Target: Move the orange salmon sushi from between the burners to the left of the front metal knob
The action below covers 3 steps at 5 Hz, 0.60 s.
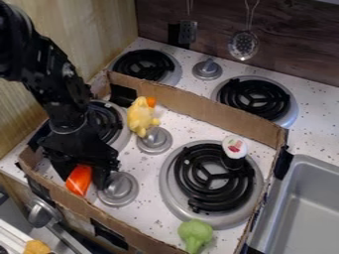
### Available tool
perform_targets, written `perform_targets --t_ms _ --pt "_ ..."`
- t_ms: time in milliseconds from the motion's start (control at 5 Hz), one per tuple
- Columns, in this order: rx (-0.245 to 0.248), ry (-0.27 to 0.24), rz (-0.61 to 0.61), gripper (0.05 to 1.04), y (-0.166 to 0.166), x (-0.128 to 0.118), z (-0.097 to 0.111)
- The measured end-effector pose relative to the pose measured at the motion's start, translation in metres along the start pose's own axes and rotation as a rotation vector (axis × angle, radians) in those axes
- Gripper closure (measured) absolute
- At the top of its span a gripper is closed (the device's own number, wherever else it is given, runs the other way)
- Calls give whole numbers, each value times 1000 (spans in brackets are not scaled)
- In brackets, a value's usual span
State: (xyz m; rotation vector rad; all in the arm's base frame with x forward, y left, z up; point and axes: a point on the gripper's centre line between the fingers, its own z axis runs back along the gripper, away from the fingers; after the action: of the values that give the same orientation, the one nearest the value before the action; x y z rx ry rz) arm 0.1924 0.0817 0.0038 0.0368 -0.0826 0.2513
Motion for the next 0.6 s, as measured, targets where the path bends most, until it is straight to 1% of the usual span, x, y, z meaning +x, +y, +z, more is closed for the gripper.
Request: perform_targets --t_ms 200,400,600 --pt "15 7 -9 84 -2 3 12" --pt "65 -15 -25 84 -5 9 35" --pt "95 -13 -46 84 -11 17 57"
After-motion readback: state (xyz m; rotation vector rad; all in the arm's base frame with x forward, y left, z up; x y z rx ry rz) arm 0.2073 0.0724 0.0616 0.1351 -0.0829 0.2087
